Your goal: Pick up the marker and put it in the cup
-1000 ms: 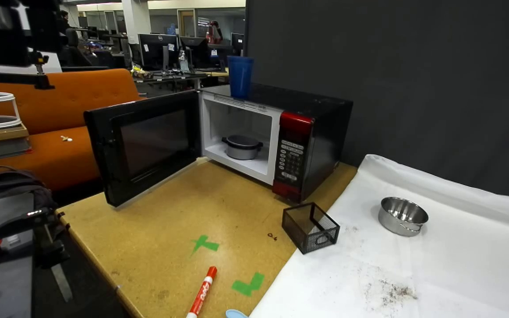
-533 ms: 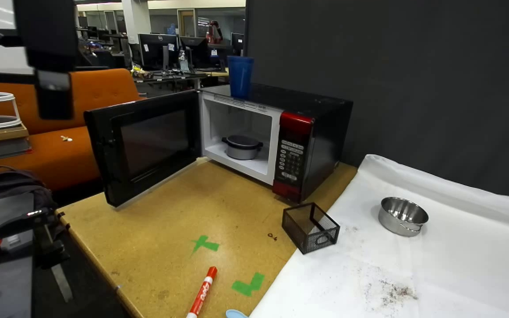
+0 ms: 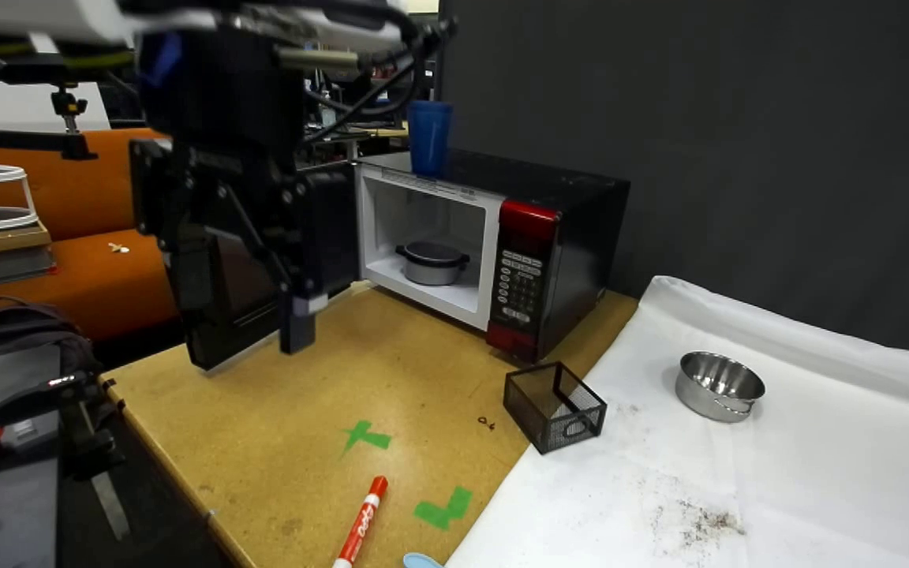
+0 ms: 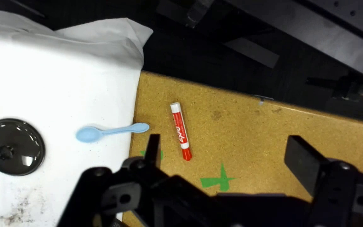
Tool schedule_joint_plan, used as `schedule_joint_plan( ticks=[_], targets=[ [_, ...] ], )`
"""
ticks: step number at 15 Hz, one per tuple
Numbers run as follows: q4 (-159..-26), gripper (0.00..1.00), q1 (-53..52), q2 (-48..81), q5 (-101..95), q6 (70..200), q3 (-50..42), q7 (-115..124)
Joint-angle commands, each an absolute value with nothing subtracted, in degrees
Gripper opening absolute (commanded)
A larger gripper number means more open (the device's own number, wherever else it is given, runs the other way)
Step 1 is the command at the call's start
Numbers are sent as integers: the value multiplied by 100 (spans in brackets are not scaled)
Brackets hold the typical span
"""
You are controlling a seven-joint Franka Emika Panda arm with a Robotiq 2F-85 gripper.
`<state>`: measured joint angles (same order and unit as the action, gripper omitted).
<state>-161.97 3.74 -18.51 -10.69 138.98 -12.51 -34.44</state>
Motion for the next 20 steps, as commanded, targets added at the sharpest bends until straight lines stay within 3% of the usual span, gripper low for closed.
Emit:
schedule_joint_plan(
  ticks=[1,4,8,20],
  targets=[
    [-16121,100,247,-793,-954,15063,-1527,-4753],
    [-15936,100,73,102,-382,15799,-1643,-6115],
    [-15581,100,670,802,342,15921,-888,-7616],
    [-15522,100,834,864,190,15749,-730,-7383]
  ],
)
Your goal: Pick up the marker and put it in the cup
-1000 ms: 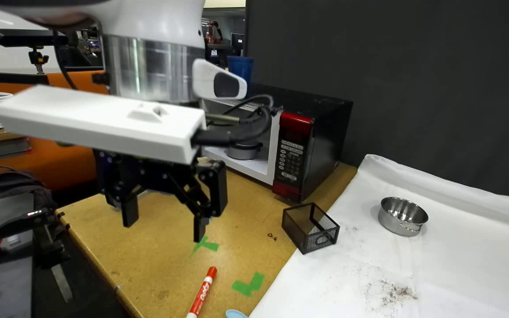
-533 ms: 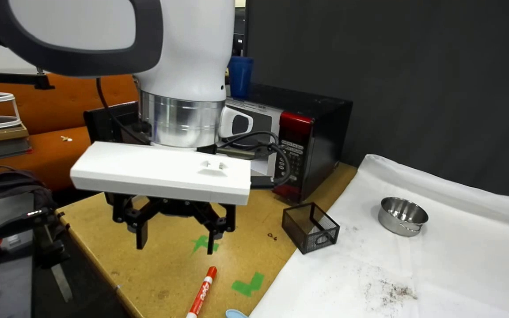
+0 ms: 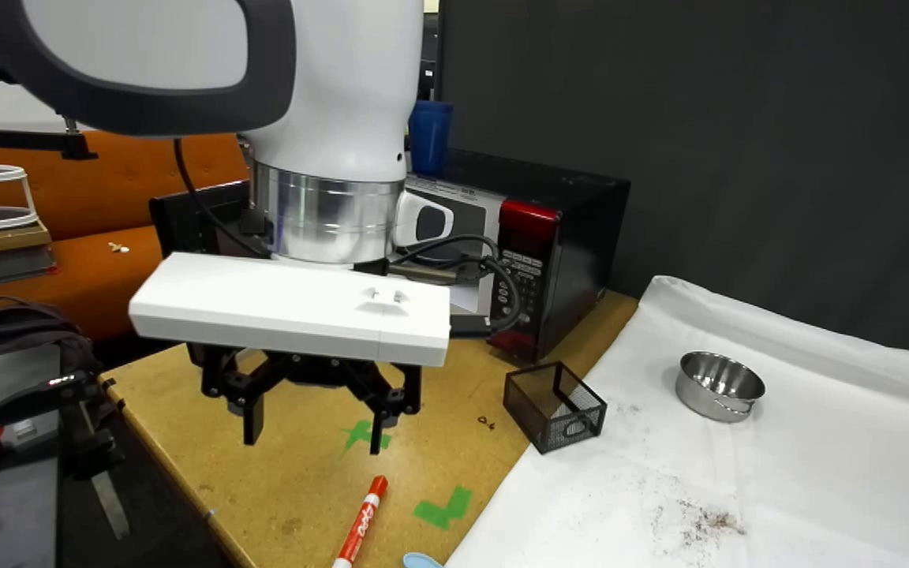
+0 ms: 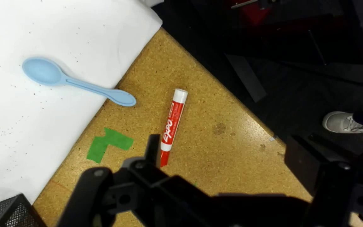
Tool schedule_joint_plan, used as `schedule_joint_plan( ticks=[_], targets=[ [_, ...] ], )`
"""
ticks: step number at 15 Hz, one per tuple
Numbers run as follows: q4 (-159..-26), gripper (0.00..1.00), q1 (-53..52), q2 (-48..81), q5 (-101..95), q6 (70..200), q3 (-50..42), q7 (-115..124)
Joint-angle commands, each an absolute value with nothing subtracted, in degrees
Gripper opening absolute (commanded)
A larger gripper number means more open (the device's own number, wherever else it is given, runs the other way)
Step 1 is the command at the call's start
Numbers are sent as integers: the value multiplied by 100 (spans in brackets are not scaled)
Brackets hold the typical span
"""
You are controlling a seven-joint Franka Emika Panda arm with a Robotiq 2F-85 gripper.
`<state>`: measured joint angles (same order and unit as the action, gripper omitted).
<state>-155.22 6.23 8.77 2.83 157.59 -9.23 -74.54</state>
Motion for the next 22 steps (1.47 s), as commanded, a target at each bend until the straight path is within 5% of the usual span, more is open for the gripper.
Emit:
schedule_joint_plan(
  ticks=[1,13,22],
  targets=[
    [-15522,100,834,864,190,15748,-730,-7383],
    [-14907,100,2081,2138,2613,16162,384,-9461],
    [-14449,100,1692,3418,2620,17359,350,-8979]
  ],
)
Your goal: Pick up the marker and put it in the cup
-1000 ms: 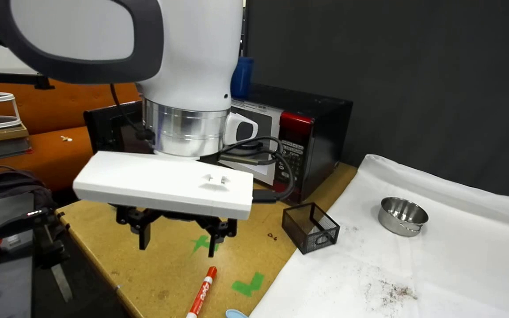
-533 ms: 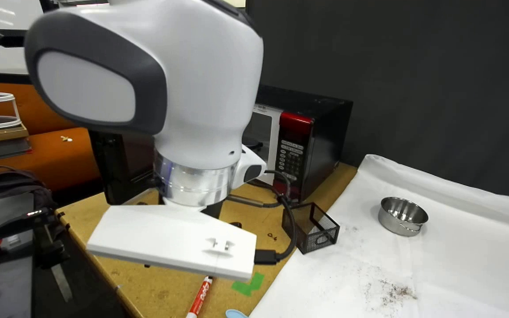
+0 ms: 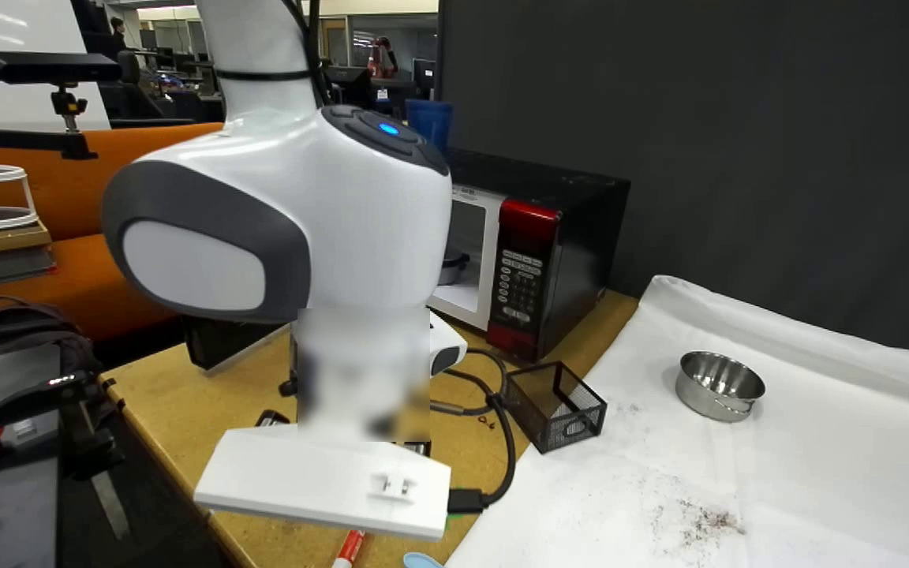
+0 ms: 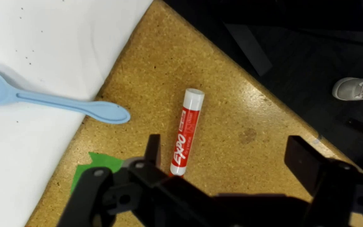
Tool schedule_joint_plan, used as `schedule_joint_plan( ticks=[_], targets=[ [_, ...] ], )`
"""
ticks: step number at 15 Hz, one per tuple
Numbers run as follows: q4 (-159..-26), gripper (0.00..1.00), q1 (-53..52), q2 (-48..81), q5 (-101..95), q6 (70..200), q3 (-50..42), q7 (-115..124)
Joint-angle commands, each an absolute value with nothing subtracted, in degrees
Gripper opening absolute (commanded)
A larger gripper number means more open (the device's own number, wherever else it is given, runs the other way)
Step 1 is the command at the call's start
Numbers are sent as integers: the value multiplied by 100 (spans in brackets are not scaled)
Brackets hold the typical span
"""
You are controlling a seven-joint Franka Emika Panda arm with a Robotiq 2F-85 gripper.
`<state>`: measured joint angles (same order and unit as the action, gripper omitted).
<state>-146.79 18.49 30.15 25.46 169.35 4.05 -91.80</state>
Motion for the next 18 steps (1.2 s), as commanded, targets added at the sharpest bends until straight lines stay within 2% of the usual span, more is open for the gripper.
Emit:
schedule_joint_plan(
  ticks=[1,11,12,13,18],
  targets=[
    [-14371,100,1642,3568,2627,17501,332,-8874],
    [-14011,100,1677,4360,-223,17757,64,-6156],
    [-14004,84,1697,4362,-379,17776,48,-6031],
    [-13995,73,1692,4363,-517,17777,20,-5915],
    [-13920,38,1694,4376,-1011,17755,-56,-5490]
  ],
)
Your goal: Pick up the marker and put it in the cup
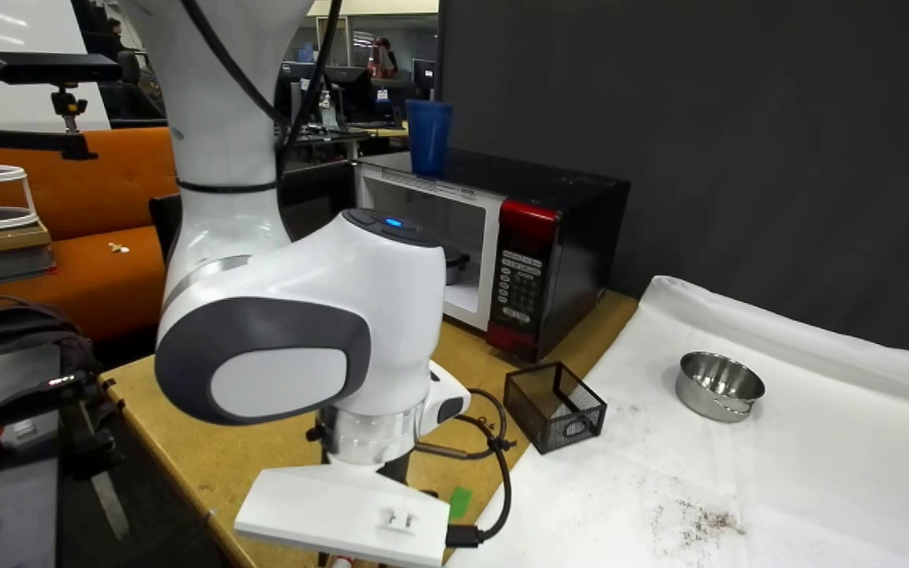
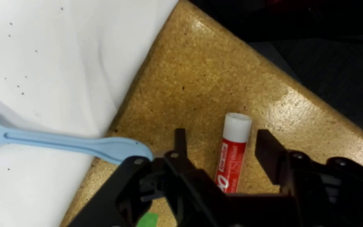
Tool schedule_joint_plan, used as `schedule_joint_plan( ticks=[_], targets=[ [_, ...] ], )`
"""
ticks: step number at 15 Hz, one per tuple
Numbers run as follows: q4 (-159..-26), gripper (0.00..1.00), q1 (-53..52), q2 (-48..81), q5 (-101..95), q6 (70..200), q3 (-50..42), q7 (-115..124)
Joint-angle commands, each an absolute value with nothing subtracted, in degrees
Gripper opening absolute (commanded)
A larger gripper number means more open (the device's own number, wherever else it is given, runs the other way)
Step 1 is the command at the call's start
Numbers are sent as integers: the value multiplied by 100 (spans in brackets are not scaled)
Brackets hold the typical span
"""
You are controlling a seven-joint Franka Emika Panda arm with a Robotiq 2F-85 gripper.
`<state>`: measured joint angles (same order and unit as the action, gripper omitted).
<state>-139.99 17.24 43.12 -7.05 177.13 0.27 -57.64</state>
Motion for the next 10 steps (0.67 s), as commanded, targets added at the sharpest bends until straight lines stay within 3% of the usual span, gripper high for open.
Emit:
schedule_joint_plan(
  ticks=[1,6,10],
  targets=[
    [-13902,29,1689,4384,-1078,17743,-67,-5430],
    [-13788,2,1665,4442,-1348,17683,-113,-5223],
    [-13783,5,1773,4314,-1537,17325,-36,-5310]
  ],
)
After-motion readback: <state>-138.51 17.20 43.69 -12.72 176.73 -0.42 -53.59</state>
